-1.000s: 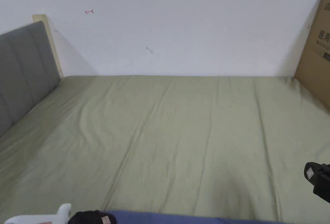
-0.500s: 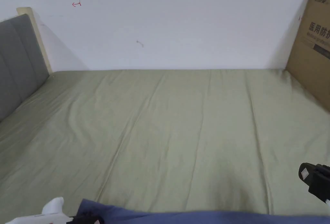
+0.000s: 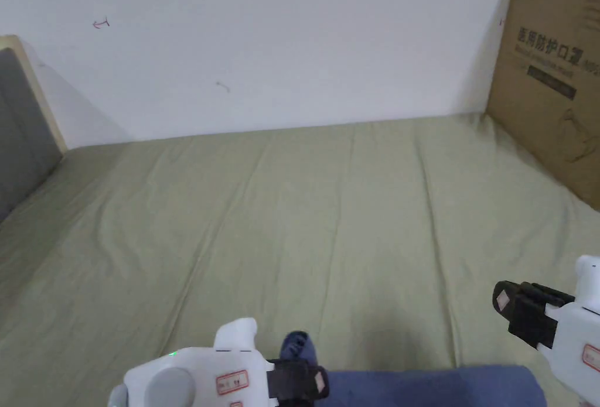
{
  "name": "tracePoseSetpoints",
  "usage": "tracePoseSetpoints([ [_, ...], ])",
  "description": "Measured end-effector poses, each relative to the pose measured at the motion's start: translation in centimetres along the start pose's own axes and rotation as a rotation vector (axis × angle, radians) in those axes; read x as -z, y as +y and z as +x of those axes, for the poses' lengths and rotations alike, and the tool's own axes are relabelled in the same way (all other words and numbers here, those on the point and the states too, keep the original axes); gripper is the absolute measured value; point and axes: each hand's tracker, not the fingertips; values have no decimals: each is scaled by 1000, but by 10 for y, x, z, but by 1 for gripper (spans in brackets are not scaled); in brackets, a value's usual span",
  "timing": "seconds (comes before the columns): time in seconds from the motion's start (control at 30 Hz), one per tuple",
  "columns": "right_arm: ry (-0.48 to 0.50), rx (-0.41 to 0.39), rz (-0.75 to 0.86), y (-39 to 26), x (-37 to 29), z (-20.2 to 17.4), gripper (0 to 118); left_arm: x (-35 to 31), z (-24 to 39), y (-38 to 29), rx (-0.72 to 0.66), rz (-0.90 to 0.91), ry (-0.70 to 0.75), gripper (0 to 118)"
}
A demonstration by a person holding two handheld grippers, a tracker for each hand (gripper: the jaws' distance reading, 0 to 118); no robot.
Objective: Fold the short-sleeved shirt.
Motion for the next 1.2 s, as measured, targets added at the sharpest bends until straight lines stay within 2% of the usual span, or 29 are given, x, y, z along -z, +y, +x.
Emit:
tracePoseSetpoints([
  [0.03, -1, 4, -2, 0, -1, 1, 0, 7, 5, 1, 8, 12, 17, 114],
  [0.07, -2, 7, -3, 1, -3, 3, 0, 12, 9, 1, 16, 16, 18, 117],
  [0.13, -5, 13, 3, 1, -7, 7, 0, 5, 15, 6, 54, 90, 29, 115],
  [0.2, -6, 18, 10, 1, -8, 11, 0, -2, 14, 9, 58, 76, 68, 112],
  [0.23, -8, 23, 12, 1, -8, 12, 0, -7, 11, 10, 57, 73, 79, 103],
  [0.27, -10, 32, 12, 1, -7, 14, 0, -13, 7, 11, 52, 75, 94, 72],
  [0.3, -8, 43, 9, 1, -6, 16, 0, -18, 4, 10, 51, 82, 122, 48],
  [0.33, -6, 52, 7, 1, -4, 17, 0, -20, -1, 8, 59, 86, 135, 35],
  [0.37, -4, 59, 6, 1, -3, 17, 0, -18, -2, 7, 71, 75, 162, 35],
  [0.4, -3, 64, 3, 1, -2, 17, 0, -12, -3, 4, 88, 44, 191, 5],
  [0.5, 5, 62, -2, 0, -2, 16, 0, 14, 0, -7, 86, -58, 123, 2],
  [0.6, 17, 48, -18, 1, -3, 15, 0, 56, 13, -20, 156, -182, 184, 2],
  [0.7, 22, 36, -22, 3, -5, 13, 0, 103, 18, -38, 163, -336, 140, 2],
  [0.77, 25, 28, -28, 4, -5, 10, 0, 101, 16, -36, 169, -269, 146, 2],
  [0.87, 31, 21, -34, 4, -7, 7, 0, 76, -5, -27, 1, -241, -15, 3],
  [0.93, 33, 8, -41, 4, -7, 6, 0, 43, -22, -26, -59, -180, -135, 3],
  [1.03, 28, -14, -52, 6, -6, 2, 0, -20, -58, -19, -94, -22, -190, 3],
  [1.07, 28, -17, -54, 6, -5, 1, 0, -40, -74, -16, -127, 13, -202, 8],
  [1.1, 30, -17, -56, 6, -4, -1, 0, -58, -92, -14, -175, 33, -226, 25],
  [1.13, 33, -17, -59, 6, -3, -3, 0, -77, -108, -13, -228, 37, -256, 58],
  [1.17, 37, -17, -64, 6, -1, -4, 0, -84, -125, -11, -264, 44, -259, 104],
  [1.2, 41, -20, -70, 5, 1, -6, 0, -92, -136, -12, -280, 57, -243, 118],
])
